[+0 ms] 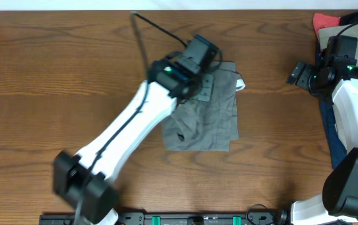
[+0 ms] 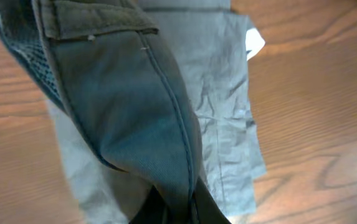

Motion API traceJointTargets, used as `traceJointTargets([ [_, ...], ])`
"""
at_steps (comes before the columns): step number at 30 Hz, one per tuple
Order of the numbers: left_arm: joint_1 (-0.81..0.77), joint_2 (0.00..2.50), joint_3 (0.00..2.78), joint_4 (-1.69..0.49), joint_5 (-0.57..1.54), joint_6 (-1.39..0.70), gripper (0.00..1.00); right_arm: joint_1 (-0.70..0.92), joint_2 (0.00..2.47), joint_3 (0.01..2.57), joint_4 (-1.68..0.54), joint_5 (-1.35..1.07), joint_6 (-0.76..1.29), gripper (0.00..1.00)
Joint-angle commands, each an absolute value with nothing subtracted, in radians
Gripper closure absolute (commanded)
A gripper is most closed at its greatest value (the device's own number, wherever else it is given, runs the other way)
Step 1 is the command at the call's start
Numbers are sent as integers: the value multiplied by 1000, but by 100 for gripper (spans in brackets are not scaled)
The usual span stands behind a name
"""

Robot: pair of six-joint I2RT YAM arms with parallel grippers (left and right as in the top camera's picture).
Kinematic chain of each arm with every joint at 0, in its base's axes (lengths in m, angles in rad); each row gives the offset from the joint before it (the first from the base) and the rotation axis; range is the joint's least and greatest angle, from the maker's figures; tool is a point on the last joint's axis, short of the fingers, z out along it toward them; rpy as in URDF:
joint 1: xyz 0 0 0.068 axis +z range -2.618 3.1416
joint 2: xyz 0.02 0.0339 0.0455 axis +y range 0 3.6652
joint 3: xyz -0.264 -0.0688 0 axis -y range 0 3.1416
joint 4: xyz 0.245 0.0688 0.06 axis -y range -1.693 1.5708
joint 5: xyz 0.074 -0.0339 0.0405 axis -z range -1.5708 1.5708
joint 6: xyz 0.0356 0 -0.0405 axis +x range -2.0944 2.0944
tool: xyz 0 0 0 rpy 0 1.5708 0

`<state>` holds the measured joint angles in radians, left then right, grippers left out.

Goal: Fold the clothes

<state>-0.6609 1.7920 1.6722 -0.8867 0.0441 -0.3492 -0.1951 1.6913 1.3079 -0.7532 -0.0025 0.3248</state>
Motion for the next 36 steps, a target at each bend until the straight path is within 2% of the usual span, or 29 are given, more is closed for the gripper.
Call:
traceJointTargets([
  [1,-669,1868,1683,-860,45,-376,94,-196,1691,1325,-752,11,317,1],
  [6,-669,1959,1683,-833,45,-380,91,-196,1691,1325,-752,11,317,1],
  [7,-669,1972,1683,-831,46,-380,83,-196,1691,1325,-752,11,317,1],
  [8,-670,1983,1683,-831,46,-380,69,-196,1691,1325,-752,11,317,1],
  [11,-670,1992,1683,-832,52,-380,6,-196,1691,1325,-752,11,317,1],
  [12,-670,1983,1684,-832,68,-379,3,-196,1691,1325,-752,11,317,1],
  [22,-664,1783,1685,-888,97,-371,0,-193,1691,1325,-752,11,317,1],
  [25,-649,1743,1685,-933,87,-352,2,-193,1691,1325,-752,11,317,1],
  [36,-618,1902,1626,-959,212,-353,2,-193,1691,1325,-752,11,317,1],
])
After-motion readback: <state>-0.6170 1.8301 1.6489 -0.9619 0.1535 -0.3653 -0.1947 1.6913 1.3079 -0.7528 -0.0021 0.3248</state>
